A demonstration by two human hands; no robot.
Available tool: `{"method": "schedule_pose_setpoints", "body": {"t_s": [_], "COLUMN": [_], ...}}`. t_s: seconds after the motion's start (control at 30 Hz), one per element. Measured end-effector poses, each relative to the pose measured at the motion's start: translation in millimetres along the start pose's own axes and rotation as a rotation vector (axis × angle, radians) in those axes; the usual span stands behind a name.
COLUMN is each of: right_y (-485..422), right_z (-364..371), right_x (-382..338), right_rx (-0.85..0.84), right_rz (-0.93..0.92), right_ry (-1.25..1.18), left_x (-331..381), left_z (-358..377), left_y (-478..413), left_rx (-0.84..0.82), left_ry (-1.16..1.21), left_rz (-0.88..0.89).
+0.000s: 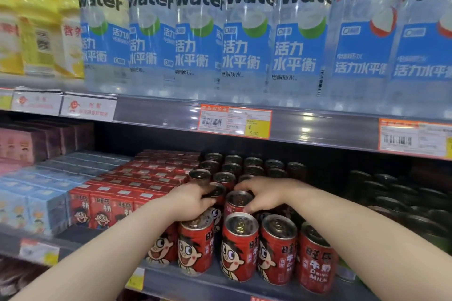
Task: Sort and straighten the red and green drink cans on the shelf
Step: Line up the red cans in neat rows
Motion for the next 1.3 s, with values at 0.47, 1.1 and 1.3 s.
{"method": "schedule_pose_setpoints", "body": {"t_s": [0.47,1.1,1.3], "right_y": [15.6,47.7,40.3], "right_z": [-38.9,-26.6,-4.9], "right_x": [48.2,111.3,107.2], "right_rx": [0.226,0.182,0.132], "right_rz": [0.140,0.300,0.293], "right_ry": [-0.097,-0.197,-0.158], "left_x": [9.1,58.9,60.5], "left_z": [-1.1,20.4,18.4], "left_y": [-3.5,-22.1,-19.4], "left_rx": [0.045,-0.031,-0.019], "left_ry": [0.002,-0.078,-0.048], "left_rz": [0.024,0.136,0.138]}}
Point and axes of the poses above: each hand's wrist, its own y-axis away from the middle knuckle, its own z-axis out of the palm, x = y × z, the point moved 9 cm from there along -y, towards the middle knuckle, and after that the axes turned 4 degrees about -z, right-handed, at the moved point
